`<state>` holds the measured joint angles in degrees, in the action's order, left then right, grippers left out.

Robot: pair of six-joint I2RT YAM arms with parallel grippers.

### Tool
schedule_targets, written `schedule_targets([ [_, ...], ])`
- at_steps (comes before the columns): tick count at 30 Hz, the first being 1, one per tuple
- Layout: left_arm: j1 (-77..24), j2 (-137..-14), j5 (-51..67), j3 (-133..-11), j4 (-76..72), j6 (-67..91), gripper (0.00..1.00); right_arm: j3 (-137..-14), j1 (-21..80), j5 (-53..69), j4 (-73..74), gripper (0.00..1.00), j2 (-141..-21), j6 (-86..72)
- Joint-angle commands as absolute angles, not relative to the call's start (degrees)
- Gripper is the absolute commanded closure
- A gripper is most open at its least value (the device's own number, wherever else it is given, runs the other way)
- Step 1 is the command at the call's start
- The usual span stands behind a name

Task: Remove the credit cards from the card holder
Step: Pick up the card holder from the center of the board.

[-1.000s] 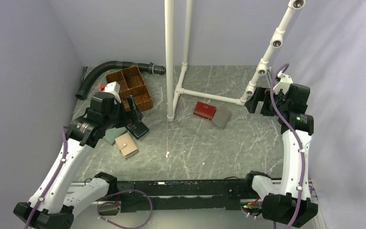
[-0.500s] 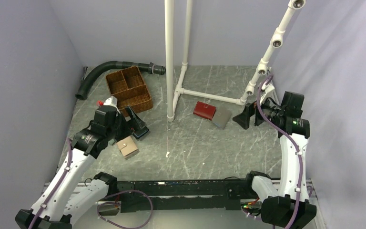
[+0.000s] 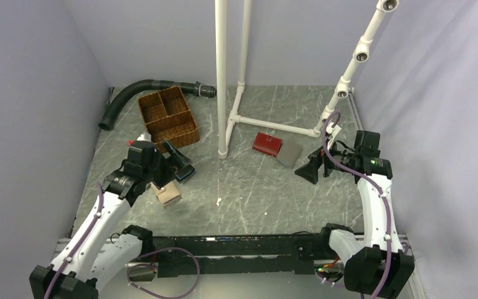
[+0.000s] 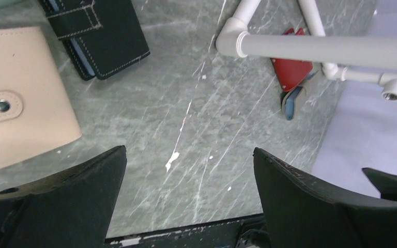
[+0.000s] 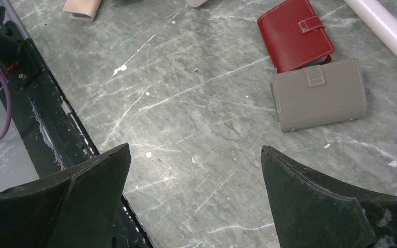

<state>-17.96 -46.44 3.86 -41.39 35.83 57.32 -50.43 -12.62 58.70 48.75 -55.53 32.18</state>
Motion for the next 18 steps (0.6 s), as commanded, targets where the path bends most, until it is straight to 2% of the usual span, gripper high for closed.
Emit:
schedule_targets([
  [1, -14.34, -49.14, 8.48, -40.32, 28.32, 57.72, 0.04, -49.71, -12.10, 61.23, 45.59, 0.00, -56.25, 35.08],
  [3, -11.48, -50.97, 12.64, -38.84, 24.51, 57.47, 0.12, -49.58, -11.69, 61.79, 45.91, 0.00, -56.74, 35.83],
  [7, -5.02, -53.79, 17.92, -36.69, 19.90, 57.50, 0.17, -49.25, -10.75, 61.40, 45.77, 0.00, -57.05, 36.39],
  [15, -1.28, -60.95, 13.32, -42.83, 28.35, 43.96, 0.21, -48.26, -10.46, 60.64, 45.55, 0.00, -57.19, 36.48],
  [18, -1.30, -64.15, 12.37, -43.99, 28.30, 40.69, 0.27, -48.08, -10.46, 60.72, 45.17, 0.00, -57.67, 36.35],
])
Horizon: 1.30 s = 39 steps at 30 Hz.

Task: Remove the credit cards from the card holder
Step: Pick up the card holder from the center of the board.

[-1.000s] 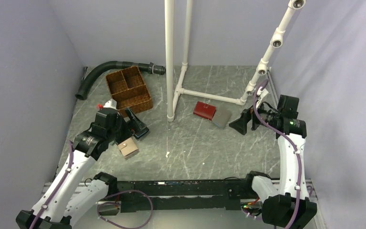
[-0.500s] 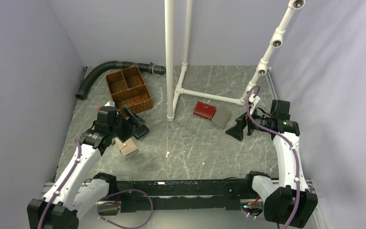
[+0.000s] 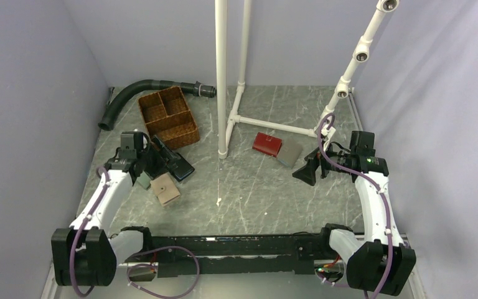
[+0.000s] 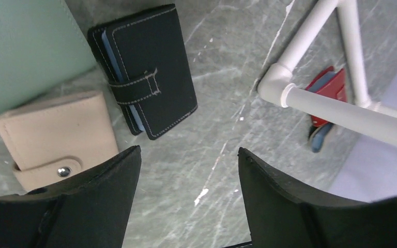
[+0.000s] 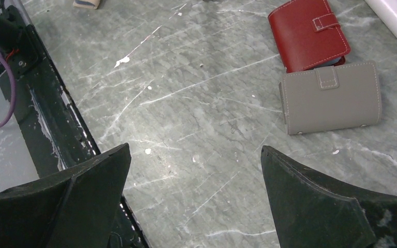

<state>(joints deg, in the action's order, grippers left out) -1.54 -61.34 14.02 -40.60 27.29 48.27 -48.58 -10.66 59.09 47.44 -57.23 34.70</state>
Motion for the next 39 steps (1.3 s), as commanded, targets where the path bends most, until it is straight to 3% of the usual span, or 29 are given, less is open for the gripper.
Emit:
schedule_targets([
  [1, -1.24, -65.03, 11.84, -44.03, 27.96, 40.15, 0.29, -48.08, -10.39, 60.73, 44.99, 0.00, -57.86, 36.24],
  [4, -0.44, -66.88, 11.40, -43.41, 25.58, 39.31, 0.36, -48.03, -10.37, 60.60, 44.53, 0.00, -58.20, 35.92],
  [19, 4.03, -74.24, 14.26, -37.11, 8.41, 42.55, 0.45, -47.72, -10.37, 60.91, 44.80, 0.00, -58.84, 35.85],
  [28, 4.11, -78.36, 13.47, -35.20, 5.07, 44.31, 0.61, -48.23, -10.37, 61.29, 44.99, 0.00, -59.80, 36.02],
  [39, 4.05, -83.64, 11.43, -36.65, 4.18, 45.46, 0.62, -48.93, -10.12, 61.85, 45.50, 0.00, -60.99, 36.27],
])
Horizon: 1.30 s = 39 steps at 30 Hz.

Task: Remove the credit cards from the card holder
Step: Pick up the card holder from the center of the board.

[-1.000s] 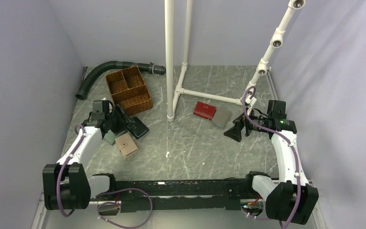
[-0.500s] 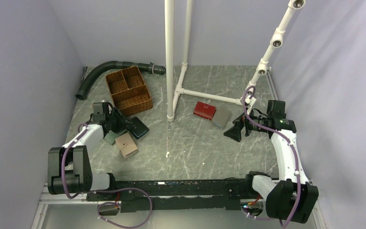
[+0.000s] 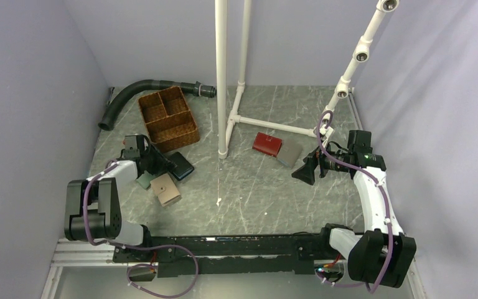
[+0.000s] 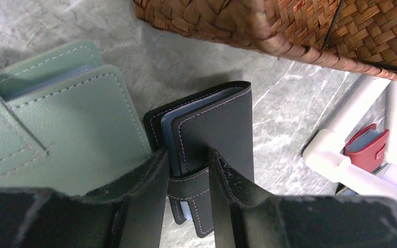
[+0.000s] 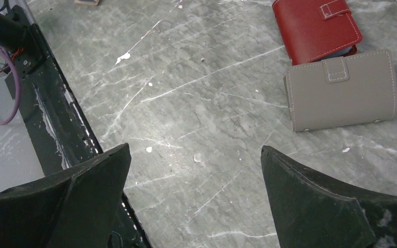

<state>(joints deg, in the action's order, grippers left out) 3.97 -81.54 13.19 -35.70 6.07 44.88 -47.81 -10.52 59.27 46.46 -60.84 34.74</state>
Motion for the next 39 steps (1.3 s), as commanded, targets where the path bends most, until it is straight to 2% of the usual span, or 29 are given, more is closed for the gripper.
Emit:
schedule_targets([
  [1, 4.02, -83.93, 11.50, -36.45, 3.69, 45.73, 0.63, -49.07, -10.06, 61.80, 45.64, 0.00, -61.12, 36.36],
  [5, 4.03, -84.47, 12.16, -35.70, 1.54, 46.11, 0.71, -49.47, -9.85, 61.62, 46.20, 0.00, -61.41, 36.81],
  [11, 4.02, -82.41, 13.51, -35.51, 1.04, 44.08, 1.00, -49.82, -9.59, 61.61, 46.79, 0.00, -61.61, 37.34],
  [20, 3.98, -69.79, 26.27, -29.53, -2.68, 39.47, 1.00, -50.03, -8.28, 61.52, 48.31, 0.00, -61.63, 39.17],
  [26, 2.95, -55.47, 33.48, -23.64, -2.94, 39.99, 1.00, -49.57, -5.34, 61.92, 47.92, 0.00, -61.59, 38.89],
  [32, -5.49, -43.88, 33.01, -22.14, -3.22, 41.21, 1.00, -50.37, -0.75, 64.00, 46.32, 0.01, -63.63, 36.66],
  [39, -13.64, -42.13, 33.00, -26.50, -3.35, 41.66, 1.00, -51.37, 4.63, 67.74, 43.64, 0.01, -66.18, 33.57],
])
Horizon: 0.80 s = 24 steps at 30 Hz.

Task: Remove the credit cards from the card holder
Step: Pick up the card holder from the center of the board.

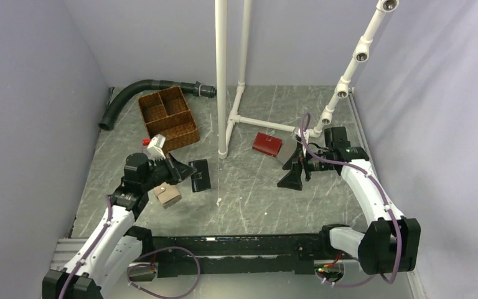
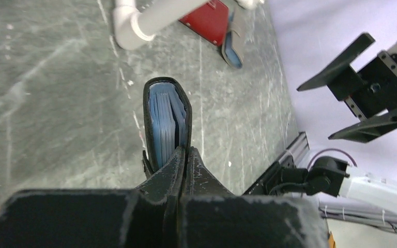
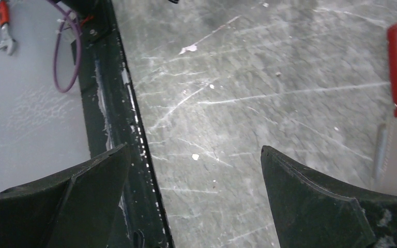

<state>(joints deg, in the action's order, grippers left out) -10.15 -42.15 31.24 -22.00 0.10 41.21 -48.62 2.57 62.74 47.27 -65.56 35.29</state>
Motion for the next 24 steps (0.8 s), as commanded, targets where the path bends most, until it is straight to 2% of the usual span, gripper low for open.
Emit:
schedule_targets([
  [1, -14.98, -42.70, 32.85, -27.44, -3.53, 41.66, 1.00, -51.52, 5.14, 68.38, 43.04, 0.01, -66.62, 32.82],
  [7, -24.98, -48.82, 29.72, -34.08, -5.63, 39.96, 1.00, -55.42, 8.95, 72.31, 45.03, 0.01, -72.19, 32.80],
  [15, -40.12, -63.95, 25.62, -47.52, -6.61, 32.65, 1.00, -58.89, 10.78, 71.64, 45.71, 0.01, -75.85, 32.61],
  [24, -47.44, -74.61, 24.91, -56.68, -1.89, 25.65, 1.00, -61.18, 10.81, 62.55, 55.82, 0.01, -74.99, 47.93],
])
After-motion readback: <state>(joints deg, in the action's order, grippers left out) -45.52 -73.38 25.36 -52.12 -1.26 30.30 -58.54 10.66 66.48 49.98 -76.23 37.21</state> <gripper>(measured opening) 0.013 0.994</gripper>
